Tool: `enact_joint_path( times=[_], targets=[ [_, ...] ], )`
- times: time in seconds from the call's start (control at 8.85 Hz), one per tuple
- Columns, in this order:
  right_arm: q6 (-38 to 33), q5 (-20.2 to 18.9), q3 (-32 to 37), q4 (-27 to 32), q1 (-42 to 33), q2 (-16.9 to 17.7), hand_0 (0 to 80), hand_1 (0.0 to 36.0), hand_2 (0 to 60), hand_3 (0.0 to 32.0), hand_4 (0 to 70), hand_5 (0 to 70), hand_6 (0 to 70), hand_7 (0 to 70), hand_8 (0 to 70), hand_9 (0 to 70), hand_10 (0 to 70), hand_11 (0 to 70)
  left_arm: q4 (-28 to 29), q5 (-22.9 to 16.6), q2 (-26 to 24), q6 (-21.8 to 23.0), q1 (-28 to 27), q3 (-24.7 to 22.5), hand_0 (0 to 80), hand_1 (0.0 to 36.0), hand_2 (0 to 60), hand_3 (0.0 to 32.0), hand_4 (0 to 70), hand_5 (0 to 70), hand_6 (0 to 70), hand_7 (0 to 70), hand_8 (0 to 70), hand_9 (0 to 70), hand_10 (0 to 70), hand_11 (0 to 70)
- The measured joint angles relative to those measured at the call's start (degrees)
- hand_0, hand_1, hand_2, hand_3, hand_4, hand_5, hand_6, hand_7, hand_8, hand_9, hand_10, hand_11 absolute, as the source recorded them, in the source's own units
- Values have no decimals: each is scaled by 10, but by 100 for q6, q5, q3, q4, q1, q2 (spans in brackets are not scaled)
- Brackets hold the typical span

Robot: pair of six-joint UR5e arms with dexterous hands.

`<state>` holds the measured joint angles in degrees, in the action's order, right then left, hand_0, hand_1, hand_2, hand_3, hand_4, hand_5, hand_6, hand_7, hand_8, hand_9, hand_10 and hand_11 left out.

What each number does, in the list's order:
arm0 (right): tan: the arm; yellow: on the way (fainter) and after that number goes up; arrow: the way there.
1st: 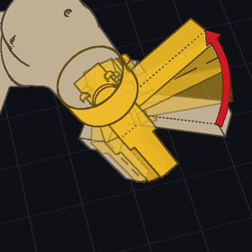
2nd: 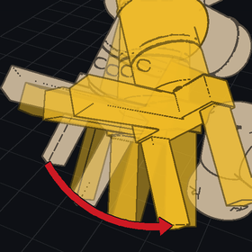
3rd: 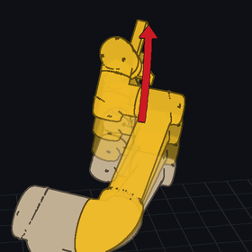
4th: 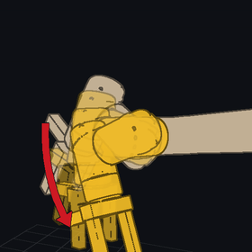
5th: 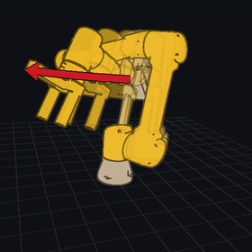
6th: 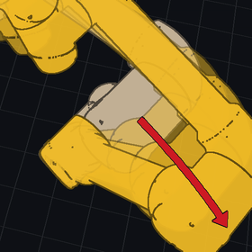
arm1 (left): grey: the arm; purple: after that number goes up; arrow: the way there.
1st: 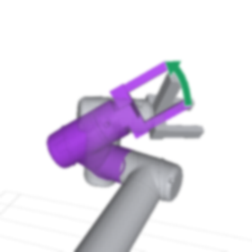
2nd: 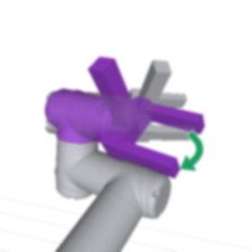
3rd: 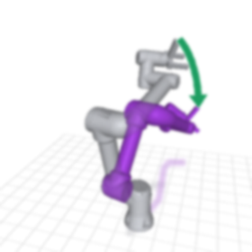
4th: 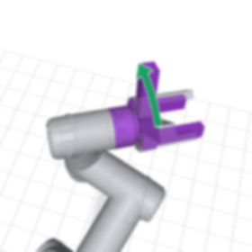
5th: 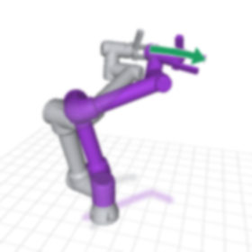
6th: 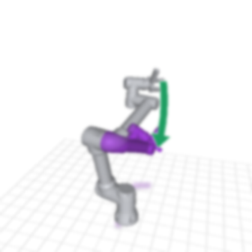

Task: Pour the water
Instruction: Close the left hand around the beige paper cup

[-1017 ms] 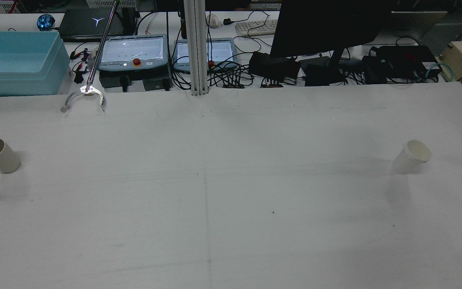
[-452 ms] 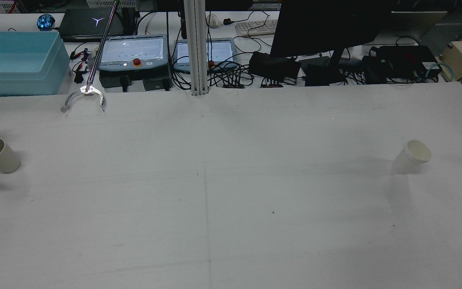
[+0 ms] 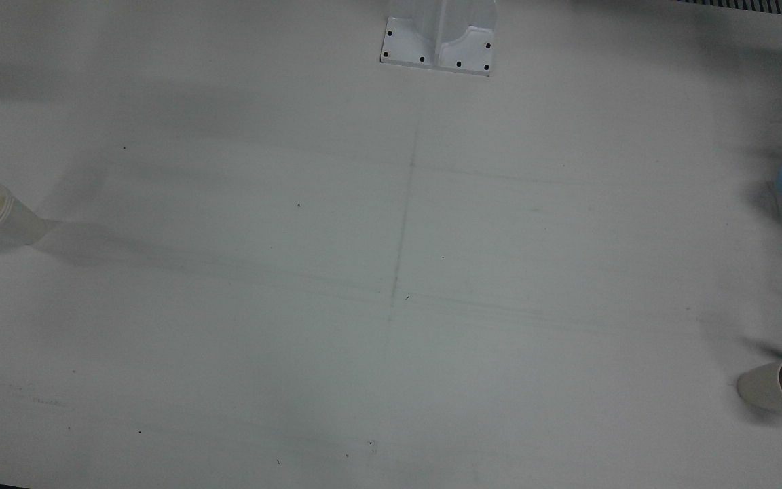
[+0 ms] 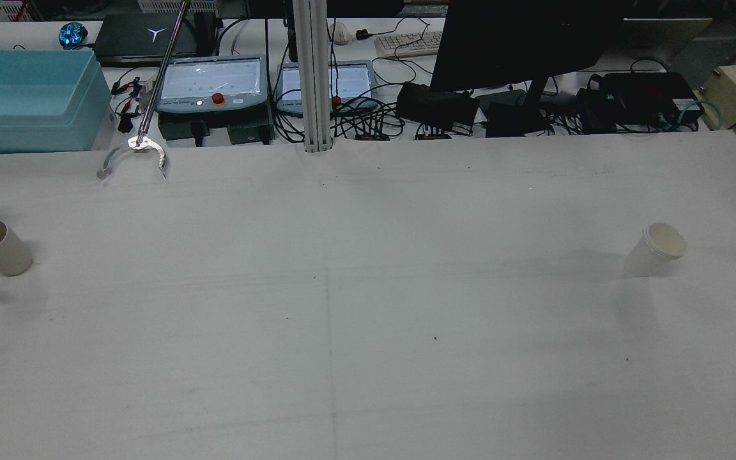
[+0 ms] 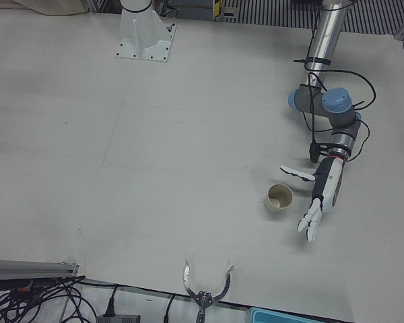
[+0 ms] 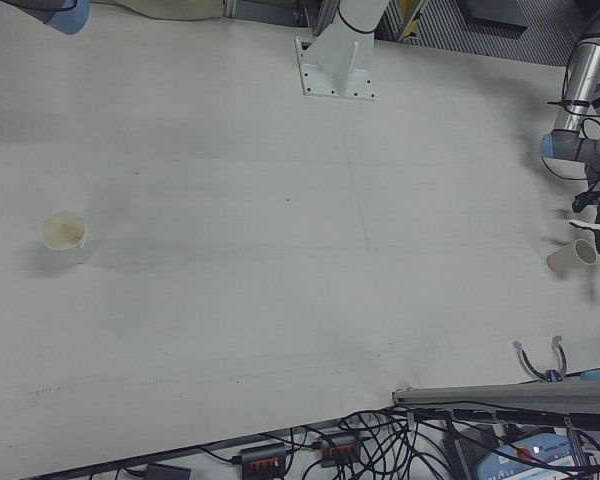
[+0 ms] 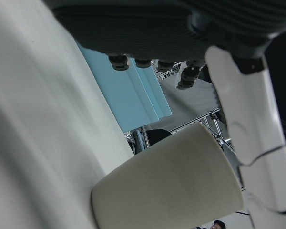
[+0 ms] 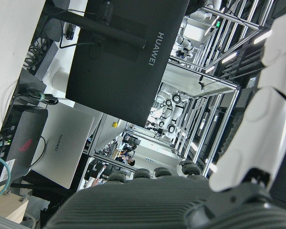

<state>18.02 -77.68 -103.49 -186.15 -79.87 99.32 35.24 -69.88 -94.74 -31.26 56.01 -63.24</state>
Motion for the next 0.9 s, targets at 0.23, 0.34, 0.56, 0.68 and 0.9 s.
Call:
enact_joint_path(
  times=[0.23, 0.34, 0.56, 0.68, 0.9],
  targets=[
    [6, -8, -76, -6, -28, 1, 456, 131, 125, 0, 23, 0, 0, 0, 0, 3, 0, 0, 11, -13, -95, 3, -2, 108, 537, 100, 0, 0, 157, 72, 16, 29, 0, 0, 22, 51],
    [8, -9, -98, -8, -34, 2, 455, 131, 125, 0, 24, 0, 0, 0, 0, 4, 0, 0, 12, -15, -121, 5, -2, 133, 535, 99, 0, 0, 159, 76, 16, 28, 0, 0, 22, 51],
    [8, -11, -107, -9, -37, 1, 454, 129, 125, 0, 27, 0, 0, 0, 0, 6, 0, 0, 10, -17, -163, -14, -9, 162, 533, 97, 0, 0, 164, 80, 19, 31, 0, 0, 24, 53],
    [9, -11, -107, -9, -37, -12, 456, 129, 125, 0, 26, 0, 0, 0, 0, 6, 0, 0, 7, -12, -194, -22, -59, 175, 534, 98, 0, 0, 169, 85, 21, 32, 0, 0, 25, 54],
    [9, -8, -92, -7, -35, -31, 448, 124, 124, 0, 27, 0, 0, 0, 0, 9, 0, 0, -2, 4, -235, -28, -164, 199, 542, 112, 0, 0, 173, 106, 26, 36, 0, 0, 29, 62]
  ],
)
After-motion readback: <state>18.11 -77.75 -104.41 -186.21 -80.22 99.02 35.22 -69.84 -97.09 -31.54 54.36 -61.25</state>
